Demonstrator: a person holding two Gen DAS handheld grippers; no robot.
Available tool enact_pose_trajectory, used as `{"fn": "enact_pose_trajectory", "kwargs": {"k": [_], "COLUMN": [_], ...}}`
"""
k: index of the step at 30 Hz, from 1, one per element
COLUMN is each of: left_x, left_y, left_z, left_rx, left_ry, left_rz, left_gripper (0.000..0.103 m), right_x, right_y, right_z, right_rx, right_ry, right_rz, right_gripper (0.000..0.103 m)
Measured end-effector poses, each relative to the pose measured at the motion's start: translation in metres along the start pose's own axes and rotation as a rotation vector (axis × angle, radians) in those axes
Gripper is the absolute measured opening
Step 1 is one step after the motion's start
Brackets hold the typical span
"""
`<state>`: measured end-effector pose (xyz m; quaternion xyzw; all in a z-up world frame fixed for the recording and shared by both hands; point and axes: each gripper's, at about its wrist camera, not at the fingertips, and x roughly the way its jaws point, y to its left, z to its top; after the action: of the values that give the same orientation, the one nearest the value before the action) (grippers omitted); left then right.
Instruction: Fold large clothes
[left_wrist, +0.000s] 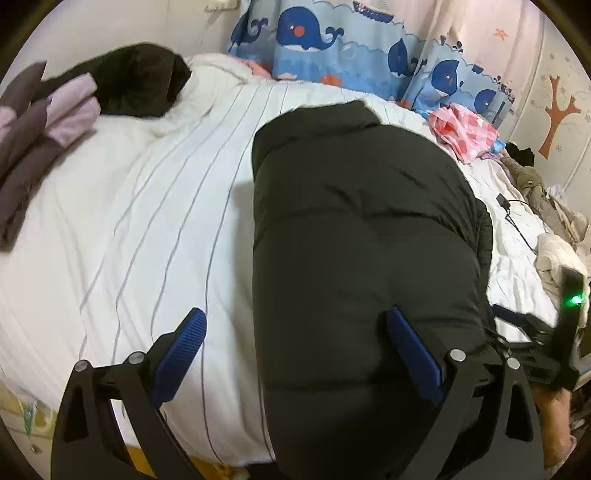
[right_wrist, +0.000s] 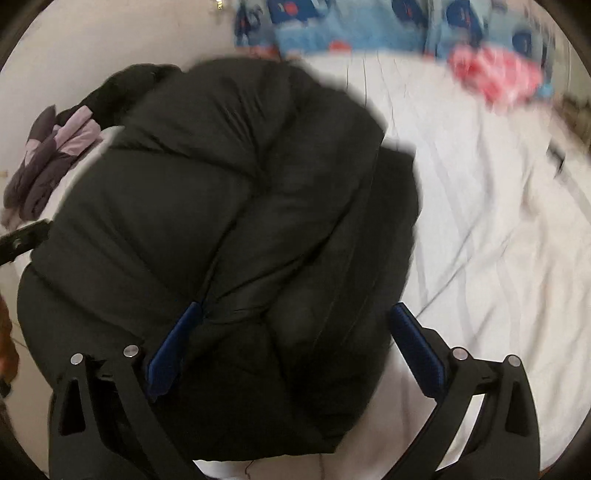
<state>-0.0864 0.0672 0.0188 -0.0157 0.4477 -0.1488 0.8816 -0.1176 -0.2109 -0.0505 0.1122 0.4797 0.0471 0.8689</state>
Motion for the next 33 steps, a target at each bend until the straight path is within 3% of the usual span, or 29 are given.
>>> {"fn": "enact_pose_trajectory", "kwargs": {"k": [5,6,8,10,12,20,27,31,33], "left_x": [-0.019,-0.016,-0.008,-0.002,-0.005,-0.021,-0.046,-0.055,-0.059], "left_y": [-0.006,-0.009,-0.009,-0.006,-0.006,-0.005,-0.017,-0.028,-0.032], "left_z": [-0.016,-0.020,-0.022,-0.024,-0.028,-0.039,-0.050,-0.058,-0.061], "left_rx": [0.018,0.033,0.032,-0.001,-0.007,0.020,0.037,0.099,0.119], "left_ry": [-0.017,-0.008,0.013,0.038,0.047,0.036,0.012,-0.008,-0.023], "left_rz": [0.010,0.013,0.017,-0.007,-0.013,0.019,0.068,0.155,0.192], "left_gripper": [0.096,0.096,0.096,0.096,0.096,0.096,0.096,0.096,0.096], "right_x": [-0.058,-0.057,-0.032,-0.004,-0.005,-0.061,-0.069,-0.111,-0.124], "right_y": [0.021,0.027,0.035,0.028,0.019,0.030,0.048,0.054,0.061], "right_z": [-0.002,-0.006,-0.013,-0.023,-0.026,-0.037,-0.037,-0.054,-0.061], "right_rx": [-0.072,-0.104,-0.161,-0.148,-0.088,-0.071,-0.007,-0.046,-0.088], "right_ry": [-0.165,-0.158,-0.060,0.031,0.032,-0.047,0.055,-0.177,-0.239], "right_rz": [0.017,-0.006,-0.062,-0.048,-0.022,0.015,-0.054,-0.096,-0.127], "right_gripper": [0.097,0.097,0.097,0.097,0.097,0.097,0.097,0.097,0.097]}}
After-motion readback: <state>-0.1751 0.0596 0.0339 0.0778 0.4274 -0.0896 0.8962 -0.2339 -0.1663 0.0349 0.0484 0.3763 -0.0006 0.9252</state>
